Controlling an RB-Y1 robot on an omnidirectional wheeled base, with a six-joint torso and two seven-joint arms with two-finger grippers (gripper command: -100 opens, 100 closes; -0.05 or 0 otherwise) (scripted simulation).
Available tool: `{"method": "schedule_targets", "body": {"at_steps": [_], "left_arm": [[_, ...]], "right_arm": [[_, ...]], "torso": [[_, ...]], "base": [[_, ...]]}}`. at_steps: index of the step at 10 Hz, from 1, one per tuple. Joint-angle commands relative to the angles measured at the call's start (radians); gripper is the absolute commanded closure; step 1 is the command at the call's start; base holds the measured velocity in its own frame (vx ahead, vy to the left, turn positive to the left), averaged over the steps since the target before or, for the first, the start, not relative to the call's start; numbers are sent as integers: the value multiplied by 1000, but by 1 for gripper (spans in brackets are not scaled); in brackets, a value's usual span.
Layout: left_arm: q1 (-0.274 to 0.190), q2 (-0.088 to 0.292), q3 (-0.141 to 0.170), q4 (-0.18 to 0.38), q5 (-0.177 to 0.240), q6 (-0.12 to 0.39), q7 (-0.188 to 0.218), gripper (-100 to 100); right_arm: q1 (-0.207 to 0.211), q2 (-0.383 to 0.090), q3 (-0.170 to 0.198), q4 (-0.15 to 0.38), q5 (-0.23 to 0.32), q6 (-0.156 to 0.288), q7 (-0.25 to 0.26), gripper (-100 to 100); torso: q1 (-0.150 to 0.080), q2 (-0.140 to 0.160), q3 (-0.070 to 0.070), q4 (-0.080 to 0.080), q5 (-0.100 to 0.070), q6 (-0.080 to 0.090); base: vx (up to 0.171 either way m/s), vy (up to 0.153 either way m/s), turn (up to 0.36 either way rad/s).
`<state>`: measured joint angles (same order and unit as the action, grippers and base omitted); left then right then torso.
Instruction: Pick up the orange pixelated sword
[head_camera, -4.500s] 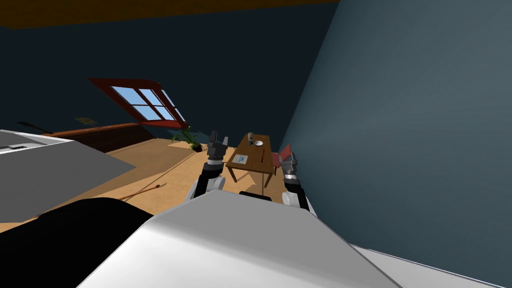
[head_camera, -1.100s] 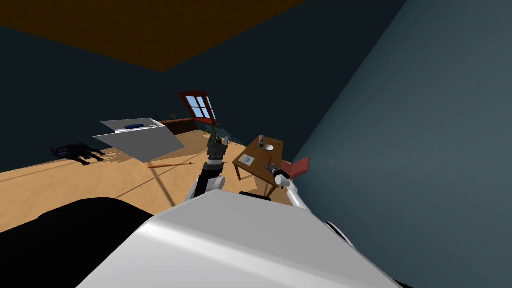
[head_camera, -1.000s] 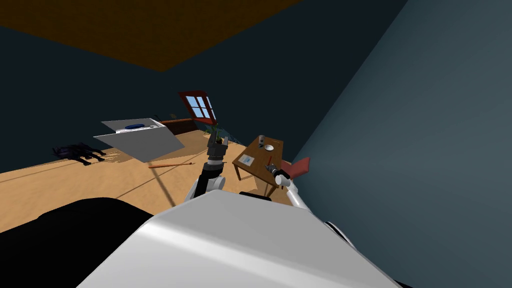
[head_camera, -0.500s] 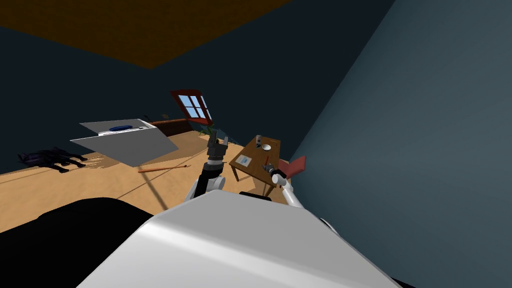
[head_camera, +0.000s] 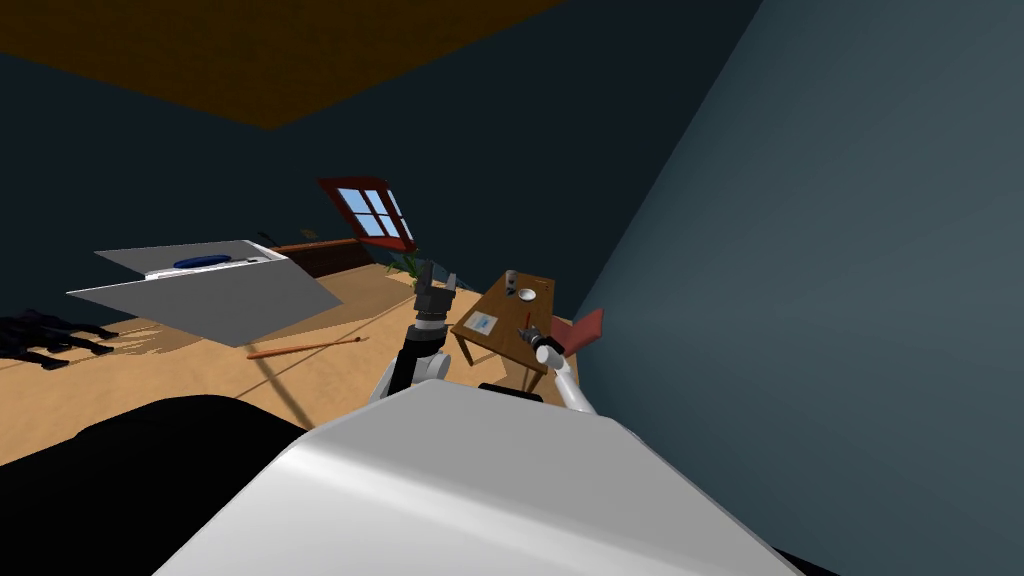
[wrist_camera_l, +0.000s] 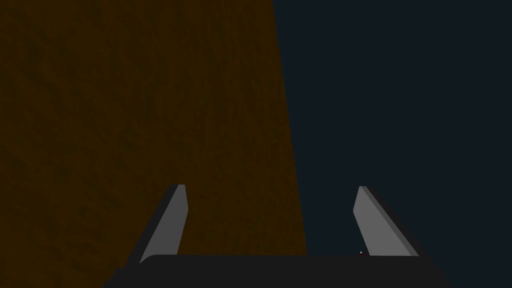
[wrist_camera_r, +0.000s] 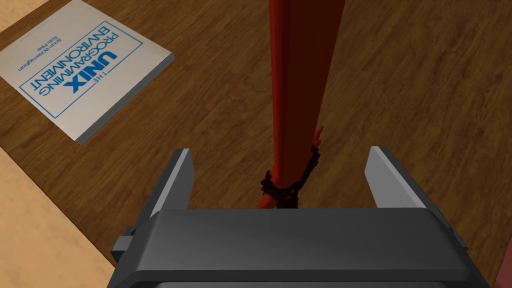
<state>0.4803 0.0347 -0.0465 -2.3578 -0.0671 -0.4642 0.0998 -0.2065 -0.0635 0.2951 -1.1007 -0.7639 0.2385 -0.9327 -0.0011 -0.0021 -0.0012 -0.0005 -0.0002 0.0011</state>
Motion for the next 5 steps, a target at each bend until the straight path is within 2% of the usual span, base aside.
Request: {"method": "schedule_targets", "body": {"at_steps": [1, 2, 4, 5], "left_arm": [[0, 0, 0, 0, 0, 0, 0, 0], [0, 0, 0, 0, 0, 0, 0, 0], [0, 0, 0, 0, 0, 0, 0, 0], [0, 0, 0, 0, 0, 0, 0, 0]], "right_arm": [[-12, 48, -11, 31, -5, 0, 50, -100], [-12, 48, -11, 31, -5, 0, 60, -100], [-28, 107, -27, 69, -10, 2, 123, -100], [-27, 91, -21, 63, -10, -1, 102, -100]], "torso": [[0, 0, 0, 0, 0, 0], [-1, -1, 0, 0, 0, 0], [0, 1, 1, 0, 0, 0], [-1, 0, 0, 0, 0, 0]], "base": [[38, -45, -142], [25, -32, -15], [17, -32, -110], [6, -12, -18]]}}
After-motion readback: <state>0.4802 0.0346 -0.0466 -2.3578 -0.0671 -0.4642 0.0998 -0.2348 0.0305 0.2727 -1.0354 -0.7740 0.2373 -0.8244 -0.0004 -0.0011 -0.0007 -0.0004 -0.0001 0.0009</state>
